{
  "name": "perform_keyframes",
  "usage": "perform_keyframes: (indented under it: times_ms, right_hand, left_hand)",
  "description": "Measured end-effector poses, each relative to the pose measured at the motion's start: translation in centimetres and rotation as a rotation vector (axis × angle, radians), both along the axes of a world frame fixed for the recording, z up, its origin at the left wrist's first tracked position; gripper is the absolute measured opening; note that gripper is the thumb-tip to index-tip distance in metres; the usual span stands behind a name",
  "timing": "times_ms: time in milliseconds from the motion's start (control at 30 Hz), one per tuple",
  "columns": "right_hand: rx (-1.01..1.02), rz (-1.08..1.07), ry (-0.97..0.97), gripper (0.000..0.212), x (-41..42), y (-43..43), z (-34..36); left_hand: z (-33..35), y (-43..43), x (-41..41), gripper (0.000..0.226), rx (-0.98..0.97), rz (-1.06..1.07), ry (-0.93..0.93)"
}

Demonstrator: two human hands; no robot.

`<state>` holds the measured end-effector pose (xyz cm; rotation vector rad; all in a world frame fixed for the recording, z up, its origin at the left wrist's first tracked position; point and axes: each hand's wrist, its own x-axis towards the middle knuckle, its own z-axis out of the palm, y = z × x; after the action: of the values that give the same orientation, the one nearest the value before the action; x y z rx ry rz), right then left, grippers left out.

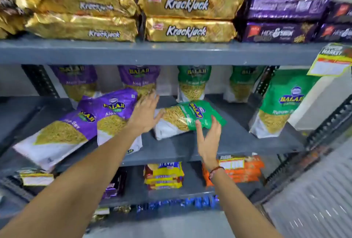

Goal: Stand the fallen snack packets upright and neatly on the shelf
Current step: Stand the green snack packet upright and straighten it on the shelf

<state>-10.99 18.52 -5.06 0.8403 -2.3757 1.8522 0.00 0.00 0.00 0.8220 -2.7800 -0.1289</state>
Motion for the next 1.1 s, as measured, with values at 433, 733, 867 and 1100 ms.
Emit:
perform_keyframes:
  times_ms: [433, 733, 867, 1100]
  right_hand:
    - [-0.22, -0.027, -1.051, 0.044, -0.5, -6.6, -2.8]
    - [-0.183, 0.07, -1.06, 0.056, -1.5, -5.2, -3.4]
    - [-0.154, 0.149, -1.016, 0.043, -1.7, -4.3, -3.0]
    - [-0.204, 0.396, -0.815, 0.028, -3.4, -2.8, -0.8]
  left_hand:
    - [-3.6, -5.8, -6.2, 0.077, 0.553, 0.27, -0.163]
    - [-4.3, -4.4, -4.7, 0.067, 1.231, 0.12, -0.17]
    - [-4.9, -3.3, -2.6, 0.068, 1.307, 0.132, -0.055]
    - [-5.4, -0.5, -0.1, 0.037, 1.281, 0.117, 0.251]
